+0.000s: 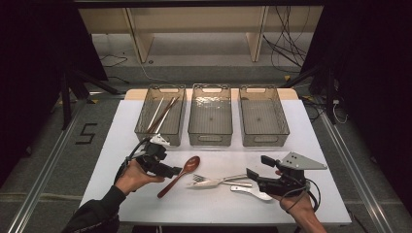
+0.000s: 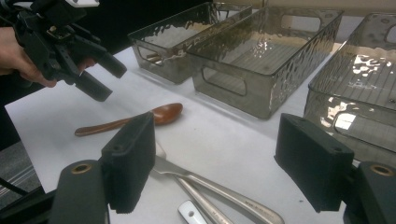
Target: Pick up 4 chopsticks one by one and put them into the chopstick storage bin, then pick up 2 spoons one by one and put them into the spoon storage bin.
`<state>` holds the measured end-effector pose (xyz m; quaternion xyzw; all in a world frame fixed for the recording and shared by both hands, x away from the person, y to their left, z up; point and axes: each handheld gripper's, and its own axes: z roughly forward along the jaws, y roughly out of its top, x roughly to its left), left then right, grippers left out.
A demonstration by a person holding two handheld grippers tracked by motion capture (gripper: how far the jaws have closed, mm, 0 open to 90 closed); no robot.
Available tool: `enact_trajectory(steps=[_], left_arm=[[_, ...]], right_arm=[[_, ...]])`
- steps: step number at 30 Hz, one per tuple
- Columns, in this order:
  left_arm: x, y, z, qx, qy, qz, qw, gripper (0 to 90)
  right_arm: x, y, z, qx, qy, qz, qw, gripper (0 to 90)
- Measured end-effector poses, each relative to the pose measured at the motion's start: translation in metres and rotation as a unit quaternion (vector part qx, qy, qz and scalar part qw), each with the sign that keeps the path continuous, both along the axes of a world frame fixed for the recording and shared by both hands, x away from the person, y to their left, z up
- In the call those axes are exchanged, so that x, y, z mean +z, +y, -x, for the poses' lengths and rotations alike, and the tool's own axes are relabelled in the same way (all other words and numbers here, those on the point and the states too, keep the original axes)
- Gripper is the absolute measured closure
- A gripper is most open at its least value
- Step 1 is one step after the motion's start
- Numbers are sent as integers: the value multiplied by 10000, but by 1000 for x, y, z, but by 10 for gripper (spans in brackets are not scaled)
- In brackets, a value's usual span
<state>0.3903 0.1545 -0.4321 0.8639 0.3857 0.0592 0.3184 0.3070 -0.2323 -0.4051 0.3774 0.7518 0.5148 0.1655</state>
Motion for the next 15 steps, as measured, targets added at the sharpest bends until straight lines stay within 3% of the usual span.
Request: enact_trajectory(steps=[15], left_arm=[[-13, -15, -1, -83, 237, -372, 9990, 165]], right_arm=[[0, 0, -1, 9, 7, 7, 10000, 295]])
